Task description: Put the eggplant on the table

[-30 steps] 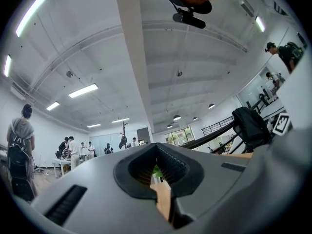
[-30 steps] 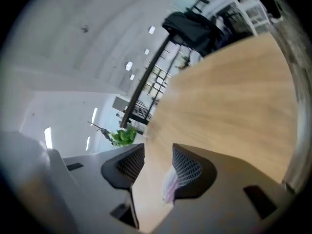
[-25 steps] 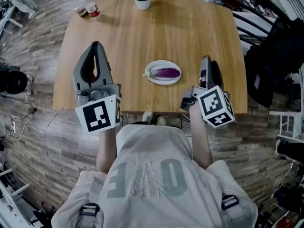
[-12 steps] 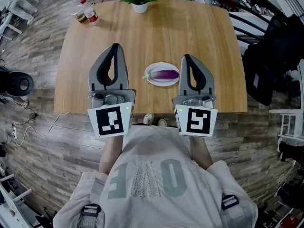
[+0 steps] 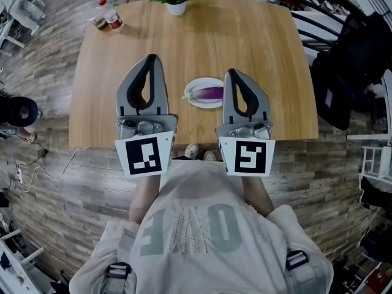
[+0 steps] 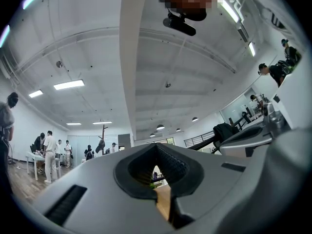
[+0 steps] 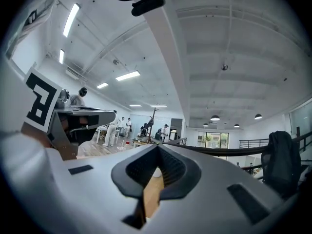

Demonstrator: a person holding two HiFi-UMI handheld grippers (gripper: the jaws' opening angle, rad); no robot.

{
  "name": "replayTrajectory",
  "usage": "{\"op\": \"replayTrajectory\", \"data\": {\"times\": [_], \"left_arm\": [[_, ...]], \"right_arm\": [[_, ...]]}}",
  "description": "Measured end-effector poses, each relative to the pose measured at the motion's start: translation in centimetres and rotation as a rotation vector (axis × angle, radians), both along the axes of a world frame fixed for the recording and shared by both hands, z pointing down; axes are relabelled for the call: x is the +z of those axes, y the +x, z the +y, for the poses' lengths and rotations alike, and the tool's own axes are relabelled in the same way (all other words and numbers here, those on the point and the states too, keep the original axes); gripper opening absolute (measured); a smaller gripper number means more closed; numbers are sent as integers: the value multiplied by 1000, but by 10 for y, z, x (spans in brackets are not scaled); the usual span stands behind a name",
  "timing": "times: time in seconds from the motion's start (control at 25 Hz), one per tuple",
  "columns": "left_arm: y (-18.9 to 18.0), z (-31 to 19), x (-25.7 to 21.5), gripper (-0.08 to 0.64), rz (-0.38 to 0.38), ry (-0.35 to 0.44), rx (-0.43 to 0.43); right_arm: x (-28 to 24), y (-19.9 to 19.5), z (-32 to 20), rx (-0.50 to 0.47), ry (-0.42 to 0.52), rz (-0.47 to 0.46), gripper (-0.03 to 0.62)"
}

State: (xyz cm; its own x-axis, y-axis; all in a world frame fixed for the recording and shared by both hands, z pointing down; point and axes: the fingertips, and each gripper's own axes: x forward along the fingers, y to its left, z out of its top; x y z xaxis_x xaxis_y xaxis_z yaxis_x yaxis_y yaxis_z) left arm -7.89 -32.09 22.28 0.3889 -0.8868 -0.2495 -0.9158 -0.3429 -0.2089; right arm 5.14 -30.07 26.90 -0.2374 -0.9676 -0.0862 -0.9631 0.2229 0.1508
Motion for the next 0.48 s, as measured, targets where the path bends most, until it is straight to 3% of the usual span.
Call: {"op": "replayTrajectory", "data": {"times": [0.48], "left_arm": [[9,-1,0,9,-1,-3,27]], "right_arm": [[4,9,2,21,-13,1,17]]}}
